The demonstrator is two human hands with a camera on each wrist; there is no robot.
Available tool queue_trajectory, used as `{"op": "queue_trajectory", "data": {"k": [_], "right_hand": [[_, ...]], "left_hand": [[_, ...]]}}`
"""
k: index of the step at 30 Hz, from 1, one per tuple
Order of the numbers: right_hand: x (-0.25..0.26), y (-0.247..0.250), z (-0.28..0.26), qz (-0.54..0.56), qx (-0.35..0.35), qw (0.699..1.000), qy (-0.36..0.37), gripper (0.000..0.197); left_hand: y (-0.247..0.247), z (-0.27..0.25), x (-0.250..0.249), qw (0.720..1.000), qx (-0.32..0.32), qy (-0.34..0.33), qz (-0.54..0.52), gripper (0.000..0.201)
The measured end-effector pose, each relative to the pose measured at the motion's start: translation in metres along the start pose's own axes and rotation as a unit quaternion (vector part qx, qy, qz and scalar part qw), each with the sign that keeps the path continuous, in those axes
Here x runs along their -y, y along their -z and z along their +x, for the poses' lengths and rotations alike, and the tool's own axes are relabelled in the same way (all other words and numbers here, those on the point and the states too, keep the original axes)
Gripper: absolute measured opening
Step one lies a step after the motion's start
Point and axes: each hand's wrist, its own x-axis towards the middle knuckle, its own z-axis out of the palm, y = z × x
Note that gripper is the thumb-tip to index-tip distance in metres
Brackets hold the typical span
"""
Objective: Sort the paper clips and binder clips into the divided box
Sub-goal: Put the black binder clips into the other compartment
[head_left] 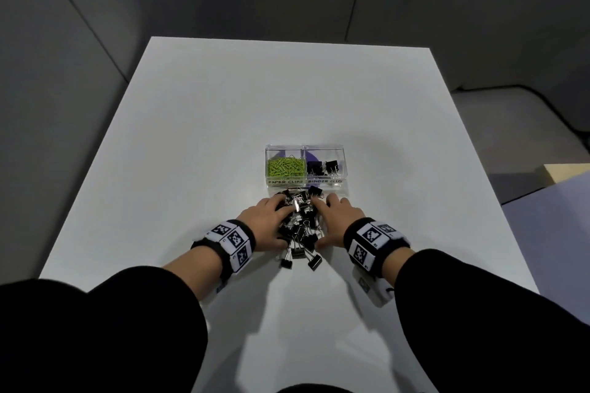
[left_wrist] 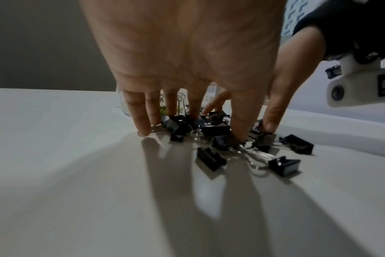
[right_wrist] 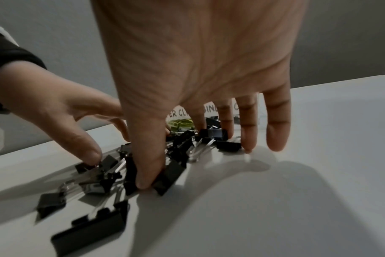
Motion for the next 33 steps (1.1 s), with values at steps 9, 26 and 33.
{"op": "queue_trajectory", "data": {"k": [9, 26, 33], "right_hand": [[0.01, -0.005, -0.006, 0.013, -0.017, 1.0, 0.006, 0.093], [0.004, -0.008, -0.007, 0.035, -0.008, 0.999, 0.003, 0.057], [-0.004, -0.009, -0.008, 0.043, -0.013, 0.999, 0.02, 0.049]], "left_hand": [[-0.009, 0.003, -0.01, 0.995, -0.033, 0.067, -0.059, 0.096], [-0.015, 0.0, -0.019, 0.976, -0.056, 0.084, -0.193, 0.056], [-0.014, -0.002, -0.014, 0.963, -0.054, 0.085, -0.249, 0.051]]}}
